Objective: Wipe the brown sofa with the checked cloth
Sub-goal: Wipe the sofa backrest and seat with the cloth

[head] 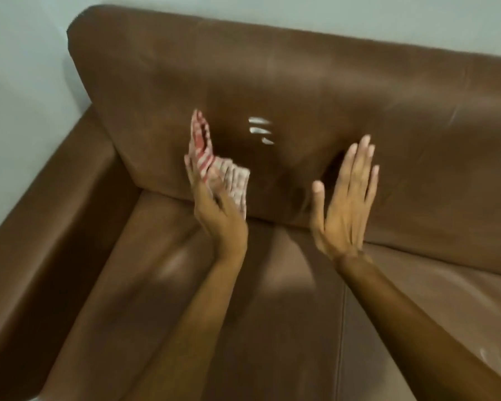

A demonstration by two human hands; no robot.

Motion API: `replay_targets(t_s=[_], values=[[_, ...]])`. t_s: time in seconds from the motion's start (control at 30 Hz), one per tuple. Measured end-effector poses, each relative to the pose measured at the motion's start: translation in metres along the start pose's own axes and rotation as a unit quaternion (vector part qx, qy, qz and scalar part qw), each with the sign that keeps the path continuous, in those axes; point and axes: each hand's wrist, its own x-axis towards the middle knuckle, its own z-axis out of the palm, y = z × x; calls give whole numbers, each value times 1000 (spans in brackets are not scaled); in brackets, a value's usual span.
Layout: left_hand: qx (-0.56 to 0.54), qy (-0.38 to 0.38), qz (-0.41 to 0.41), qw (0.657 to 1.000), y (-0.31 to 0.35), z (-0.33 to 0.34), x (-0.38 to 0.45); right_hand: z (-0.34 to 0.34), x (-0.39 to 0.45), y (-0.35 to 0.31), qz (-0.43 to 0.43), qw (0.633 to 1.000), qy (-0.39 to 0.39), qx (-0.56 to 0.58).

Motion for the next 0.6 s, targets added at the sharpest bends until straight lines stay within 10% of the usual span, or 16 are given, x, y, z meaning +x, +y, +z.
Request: replay_targets(t_s=[0.2,0.33,0.6], values=[[277,-152,385,867,-22,86,55,43,45,33,-6,982,108,-154],[350,-170,418,821,-72,66,62,59,47,41,-36,977,133,-162],[330,-84,386,857,-45,102,77,64,49,45,-62,974,159,-151]])
